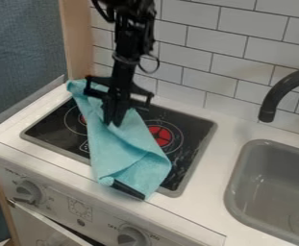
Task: Fold the cloth from the top right to the middle
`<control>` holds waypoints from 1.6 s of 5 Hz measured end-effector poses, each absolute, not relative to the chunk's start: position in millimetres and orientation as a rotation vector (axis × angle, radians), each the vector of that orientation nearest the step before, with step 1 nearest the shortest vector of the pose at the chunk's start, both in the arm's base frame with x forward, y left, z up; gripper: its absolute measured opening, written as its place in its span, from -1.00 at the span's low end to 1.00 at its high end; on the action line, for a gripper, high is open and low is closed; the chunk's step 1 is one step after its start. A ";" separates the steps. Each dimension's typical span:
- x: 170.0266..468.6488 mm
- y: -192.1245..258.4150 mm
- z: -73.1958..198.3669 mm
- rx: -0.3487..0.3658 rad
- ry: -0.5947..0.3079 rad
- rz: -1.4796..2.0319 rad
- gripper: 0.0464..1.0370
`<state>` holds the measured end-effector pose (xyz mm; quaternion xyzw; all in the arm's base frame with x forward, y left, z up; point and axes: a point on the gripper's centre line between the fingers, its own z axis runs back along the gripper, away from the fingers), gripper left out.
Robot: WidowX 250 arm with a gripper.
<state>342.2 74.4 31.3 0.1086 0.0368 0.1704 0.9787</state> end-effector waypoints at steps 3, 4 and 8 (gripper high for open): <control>345.5 72.0 29.9 0.202 0.094 0.352 0.47; 344.6 67.3 29.2 0.174 0.105 0.346 0.94; 355.4 71.5 88.8 0.026 -0.014 0.371 0.93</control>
